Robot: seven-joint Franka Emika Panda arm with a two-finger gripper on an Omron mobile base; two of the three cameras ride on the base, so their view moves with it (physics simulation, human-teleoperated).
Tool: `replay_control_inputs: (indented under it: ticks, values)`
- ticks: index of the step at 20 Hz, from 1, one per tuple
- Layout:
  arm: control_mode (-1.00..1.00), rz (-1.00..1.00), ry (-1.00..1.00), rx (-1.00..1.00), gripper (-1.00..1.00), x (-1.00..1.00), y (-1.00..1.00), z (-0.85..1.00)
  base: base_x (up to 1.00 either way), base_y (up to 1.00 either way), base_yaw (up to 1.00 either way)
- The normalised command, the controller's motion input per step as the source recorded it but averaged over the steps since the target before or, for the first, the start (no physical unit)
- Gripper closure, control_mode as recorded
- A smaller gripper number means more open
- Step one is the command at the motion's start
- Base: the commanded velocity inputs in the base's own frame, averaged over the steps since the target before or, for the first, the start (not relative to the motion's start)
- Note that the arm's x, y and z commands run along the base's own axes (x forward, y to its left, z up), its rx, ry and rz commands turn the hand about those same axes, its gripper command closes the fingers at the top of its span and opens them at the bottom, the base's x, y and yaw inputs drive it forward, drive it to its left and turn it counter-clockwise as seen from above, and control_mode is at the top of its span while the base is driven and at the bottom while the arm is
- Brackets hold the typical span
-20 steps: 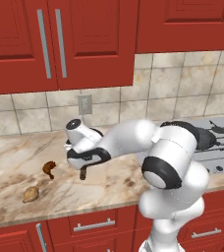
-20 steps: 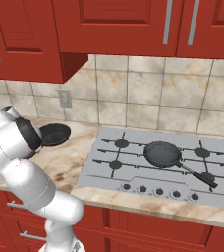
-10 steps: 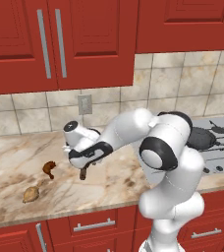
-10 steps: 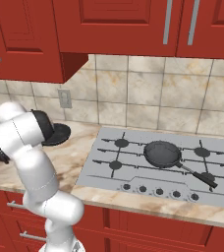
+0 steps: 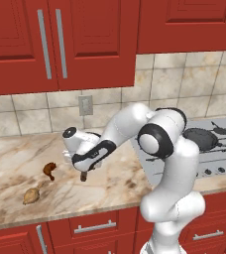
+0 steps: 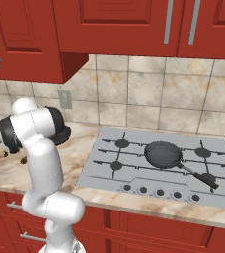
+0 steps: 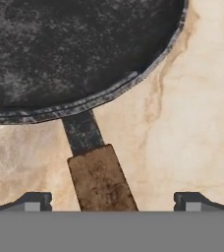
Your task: Place both pans onto different burners. Then place the onion and the chicken drumstick on different pans.
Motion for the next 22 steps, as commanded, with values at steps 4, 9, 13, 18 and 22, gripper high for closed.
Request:
replay_control_inputs:
  ticks: [4, 9, 13, 18, 22]
  values:
    - [-1.00, -0.04, 0.00, 0.00, -1.00, 0.21, 0.17, -0.26, 0.00, 0.00, 0.00]
    - [-1.00, -0.03, 0.00, 0.00, 1.00, 0.15, 0.10, -0.18, 0.00, 0.00, 0.00]
    - [-1.00, 0.00, -0.01, 0.00, 1.00, -0.03, 0.00, 0.00, 0.00, 0.00, 0.00]
    - [-1.00, -0.01, -0.09, 0.06, 1.00, -0.13, -0.28, 0.08, 0.00, 0.00, 0.00]
    - [-1.00, -0.01, -0.10, 0.10, 1.00, -0.19, -0.24, 0.23, 0.00, 0.00, 0.00]
